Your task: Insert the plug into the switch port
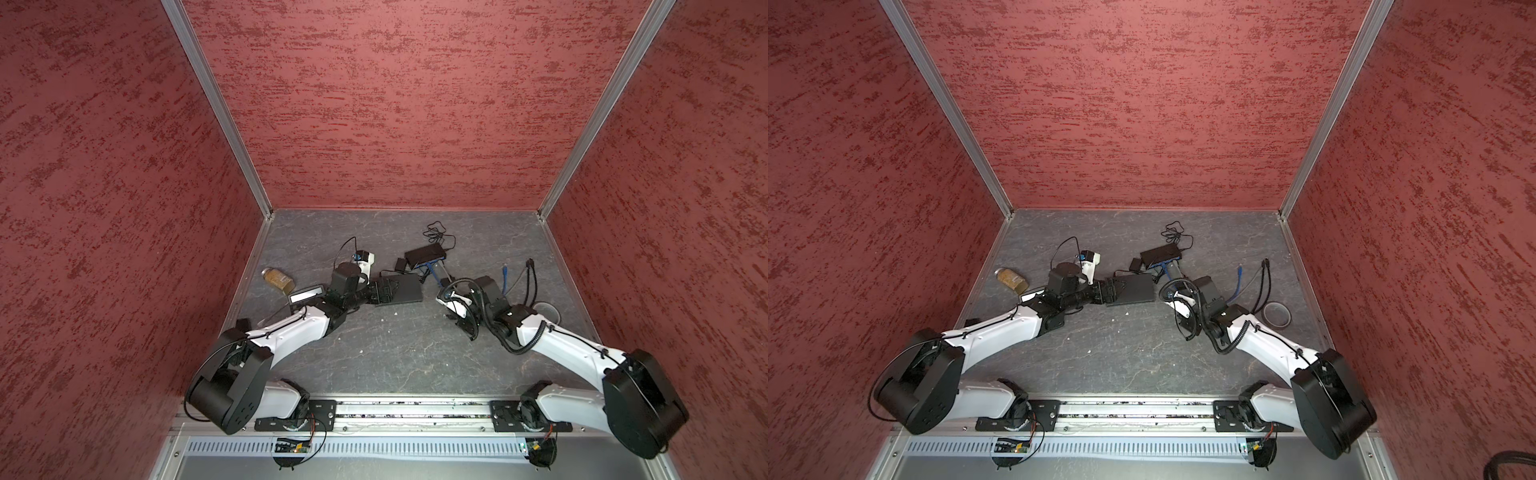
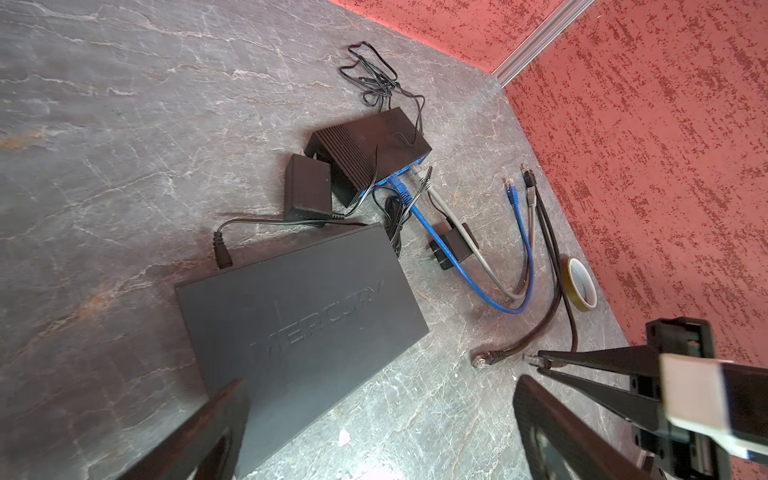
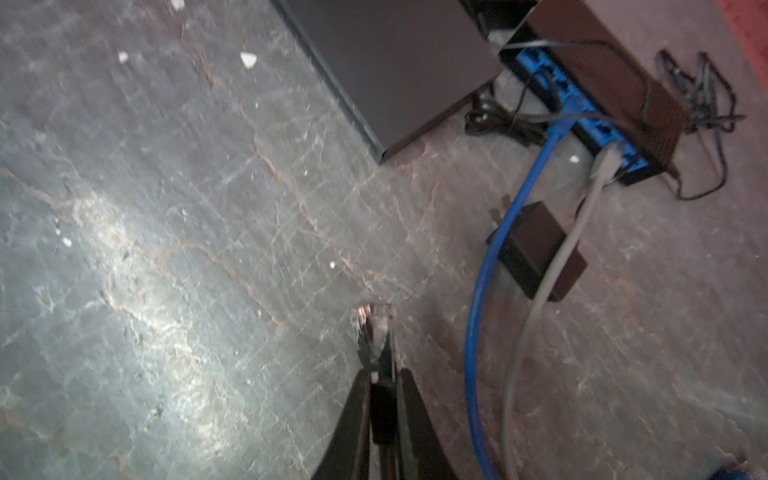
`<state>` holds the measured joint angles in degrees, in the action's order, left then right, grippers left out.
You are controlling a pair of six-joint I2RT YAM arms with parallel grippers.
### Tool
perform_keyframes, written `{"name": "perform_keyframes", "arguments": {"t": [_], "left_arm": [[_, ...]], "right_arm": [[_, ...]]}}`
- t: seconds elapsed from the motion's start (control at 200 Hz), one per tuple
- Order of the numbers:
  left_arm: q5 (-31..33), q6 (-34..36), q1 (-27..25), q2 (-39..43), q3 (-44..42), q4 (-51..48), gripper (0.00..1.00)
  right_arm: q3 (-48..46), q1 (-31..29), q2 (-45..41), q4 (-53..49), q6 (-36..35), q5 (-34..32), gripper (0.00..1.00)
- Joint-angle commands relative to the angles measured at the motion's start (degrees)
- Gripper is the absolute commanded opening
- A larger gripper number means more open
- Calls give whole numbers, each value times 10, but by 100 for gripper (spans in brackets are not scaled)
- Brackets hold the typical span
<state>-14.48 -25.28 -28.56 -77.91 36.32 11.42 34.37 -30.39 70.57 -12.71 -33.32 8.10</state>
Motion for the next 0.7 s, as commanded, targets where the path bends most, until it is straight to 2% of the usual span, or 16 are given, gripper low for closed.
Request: {"name": "perform_keyframes", "arguments": {"t": [0.0,0.346,0.491,0.591,0.696], "left_arm": [[7,-4,3,4,-5,-3,100],[24,-1,3,13,-6,-22,100],[36,3,4,19,-8,-32,99],[43,4,4,22,-7,-37,100],[45,6,5,23,-7,-42,100]], "right_arm": [[-14,-17,5,75,26,9,14],[1,-99,120,139,42,-67,16],[21,-130,169,123,45,-103,17],[25,-136,177,107,47,-100,23],[24,-137,166,88,43,-71,37]]}}
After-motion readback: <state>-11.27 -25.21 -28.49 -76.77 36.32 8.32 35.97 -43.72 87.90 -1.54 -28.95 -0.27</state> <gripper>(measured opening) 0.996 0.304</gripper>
